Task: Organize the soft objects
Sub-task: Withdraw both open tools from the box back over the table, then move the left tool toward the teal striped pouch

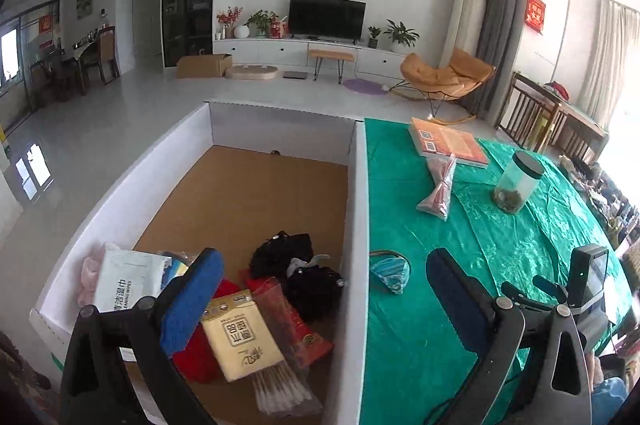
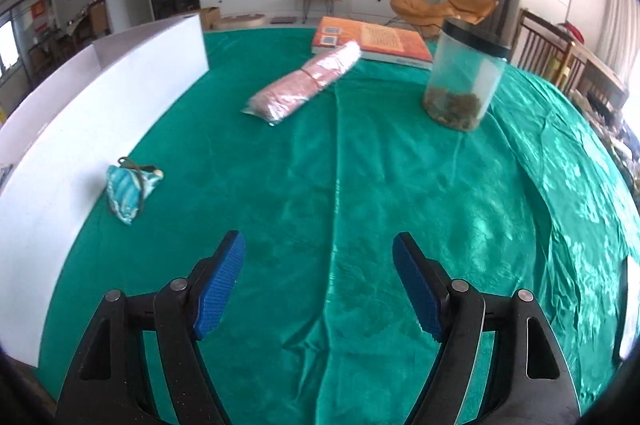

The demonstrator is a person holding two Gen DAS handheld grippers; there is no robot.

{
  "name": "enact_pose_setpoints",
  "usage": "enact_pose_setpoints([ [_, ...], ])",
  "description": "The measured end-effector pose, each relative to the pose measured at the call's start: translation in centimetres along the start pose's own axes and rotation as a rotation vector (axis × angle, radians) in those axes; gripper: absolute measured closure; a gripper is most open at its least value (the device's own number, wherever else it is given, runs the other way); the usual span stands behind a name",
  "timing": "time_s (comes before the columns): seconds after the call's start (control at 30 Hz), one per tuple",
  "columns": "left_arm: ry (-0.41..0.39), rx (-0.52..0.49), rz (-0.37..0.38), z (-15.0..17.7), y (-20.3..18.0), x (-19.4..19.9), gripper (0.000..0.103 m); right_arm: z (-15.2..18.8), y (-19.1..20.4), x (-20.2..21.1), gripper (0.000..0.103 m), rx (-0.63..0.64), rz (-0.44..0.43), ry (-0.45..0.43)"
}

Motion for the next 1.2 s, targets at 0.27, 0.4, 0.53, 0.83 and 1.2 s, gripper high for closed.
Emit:
enact_pose_setpoints([
  [0.27,0.081,-0.154,0.172,2.5,-10.6,-0.5,0.002,2.0,-4.5,-0.4,0.024,-0.060,0.065,-0.001],
  [0.4,0.133,-0.233,0.182,4.6,-14.1,-1.0,0.002,2.3,-5.0,-0.3,0.024,-0.085,0.045,0.014],
  [0.53,0.177,-0.257,0.195,6.4,-15.9,-1.6,0.002,3.0,-5.1,-0.1,0.024,-0.121,0.026,0.032],
  [0.83,0.217,-0.263,0.175,7.8,-15.4,-3.0,0.002,3.4,-4.6,-0.1,0.021,-0.110,0.032,0.042],
  [1.2,0.261,-0.284,0.152,9.4,-15.0,-4.0,0.002,3.4,-4.3,-0.3,0.019,-0.094,0.039,0.051],
])
Point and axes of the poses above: each gripper's, at about its wrist camera, not at the fingertips, and x roughly against the way its jaws point, y to its left, z to its underside, the point moved 3 cm from there along -x, roughly the way its jaws point, and after that the axes turned 3 degrees about x, right-handed, at the moved point
